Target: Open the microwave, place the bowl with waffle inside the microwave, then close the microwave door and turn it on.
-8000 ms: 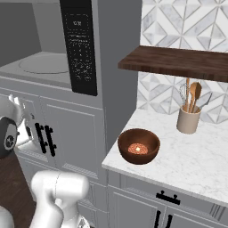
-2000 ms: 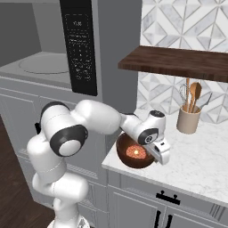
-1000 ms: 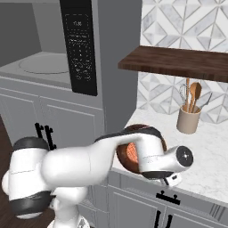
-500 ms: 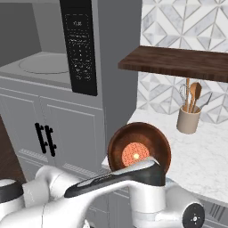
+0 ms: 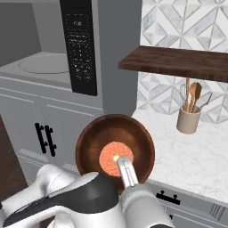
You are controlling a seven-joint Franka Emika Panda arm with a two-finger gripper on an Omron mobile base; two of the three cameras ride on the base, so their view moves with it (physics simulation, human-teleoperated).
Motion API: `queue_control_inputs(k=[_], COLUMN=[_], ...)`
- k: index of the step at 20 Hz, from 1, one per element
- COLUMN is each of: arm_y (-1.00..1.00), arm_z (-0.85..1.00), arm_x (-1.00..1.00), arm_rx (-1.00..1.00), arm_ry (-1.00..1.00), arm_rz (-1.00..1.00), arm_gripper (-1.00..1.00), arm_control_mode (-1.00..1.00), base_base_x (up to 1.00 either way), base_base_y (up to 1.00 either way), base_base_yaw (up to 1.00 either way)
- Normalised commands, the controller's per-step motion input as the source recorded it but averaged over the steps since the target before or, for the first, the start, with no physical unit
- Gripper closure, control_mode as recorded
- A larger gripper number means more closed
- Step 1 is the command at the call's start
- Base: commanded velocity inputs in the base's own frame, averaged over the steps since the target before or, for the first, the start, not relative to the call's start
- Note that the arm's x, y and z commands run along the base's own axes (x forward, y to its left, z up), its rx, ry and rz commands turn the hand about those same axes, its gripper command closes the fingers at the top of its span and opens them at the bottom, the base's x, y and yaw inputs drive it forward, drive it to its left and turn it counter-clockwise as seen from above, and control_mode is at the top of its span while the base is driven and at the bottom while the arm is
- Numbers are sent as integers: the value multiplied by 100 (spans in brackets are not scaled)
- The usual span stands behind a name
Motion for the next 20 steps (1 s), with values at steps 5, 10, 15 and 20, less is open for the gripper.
queue_control_inputs(k=[5, 10, 15, 20], arm_y=[82, 95, 99, 90], arm_z=[83, 82, 74, 63], arm_x=[-53, -44, -38, -5], arm_rx=[-12, -17, -14, -3], arm_ry=[29, 20, 11, 3], arm_rz=[-4, 0, -7, -21], arm_gripper=[100, 100, 100, 100], arm_control_mode=[-100, -100, -100, -100], base_base_x=[0, 0, 0, 0], base_base_y=[0, 0, 0, 0], base_base_yaw=[0, 0, 0, 0])
